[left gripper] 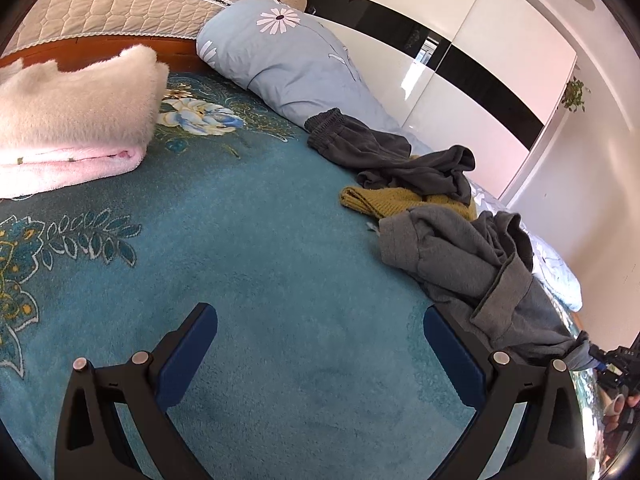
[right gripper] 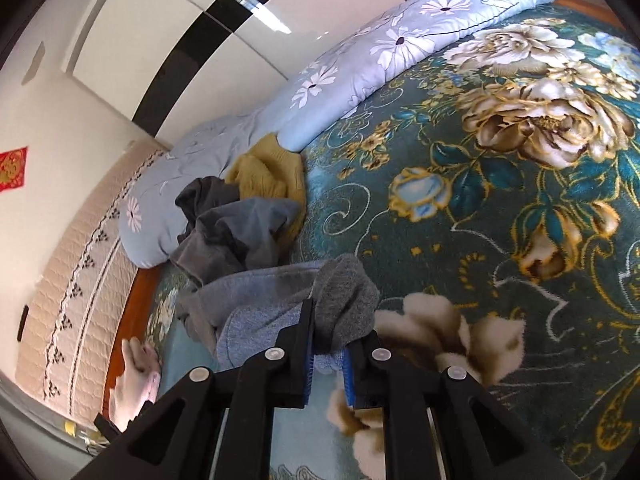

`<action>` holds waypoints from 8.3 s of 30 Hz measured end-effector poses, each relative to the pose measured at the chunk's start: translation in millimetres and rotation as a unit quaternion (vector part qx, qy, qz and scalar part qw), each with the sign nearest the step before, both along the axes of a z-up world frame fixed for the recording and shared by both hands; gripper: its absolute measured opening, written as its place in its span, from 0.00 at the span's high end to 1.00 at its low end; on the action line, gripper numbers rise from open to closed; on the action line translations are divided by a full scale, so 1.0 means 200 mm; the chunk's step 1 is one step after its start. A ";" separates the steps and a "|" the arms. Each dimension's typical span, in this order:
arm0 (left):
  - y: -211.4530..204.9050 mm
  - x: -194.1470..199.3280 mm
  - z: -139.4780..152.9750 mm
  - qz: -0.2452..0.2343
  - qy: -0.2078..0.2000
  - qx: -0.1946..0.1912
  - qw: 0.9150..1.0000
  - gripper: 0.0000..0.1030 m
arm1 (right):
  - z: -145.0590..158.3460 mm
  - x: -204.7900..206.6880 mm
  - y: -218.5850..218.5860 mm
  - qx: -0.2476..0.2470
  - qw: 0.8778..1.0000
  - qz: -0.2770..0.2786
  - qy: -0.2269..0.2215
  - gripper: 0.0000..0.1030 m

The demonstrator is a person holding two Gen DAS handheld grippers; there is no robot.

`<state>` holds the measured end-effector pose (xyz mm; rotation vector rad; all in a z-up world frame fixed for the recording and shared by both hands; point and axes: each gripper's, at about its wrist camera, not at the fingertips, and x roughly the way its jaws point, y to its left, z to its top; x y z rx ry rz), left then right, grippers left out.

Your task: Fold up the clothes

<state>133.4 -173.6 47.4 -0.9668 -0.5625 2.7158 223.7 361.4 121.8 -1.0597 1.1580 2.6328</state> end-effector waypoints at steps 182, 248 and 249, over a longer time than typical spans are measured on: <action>-0.02 0.01 -0.14 0.078 -0.126 0.328 0.933 0.86 | -0.22 -0.17 -0.22 0.124 0.990 0.070 0.012 0.29; -0.47 0.27 0.02 0.151 -0.014 0.241 0.959 0.93 | -0.15 0.78 0.66 -0.033 0.975 -0.212 -0.066 0.89; -0.46 0.28 0.00 0.150 -0.022 0.238 0.959 0.93 | -0.22 0.82 0.67 -0.055 0.971 -0.223 -0.068 0.89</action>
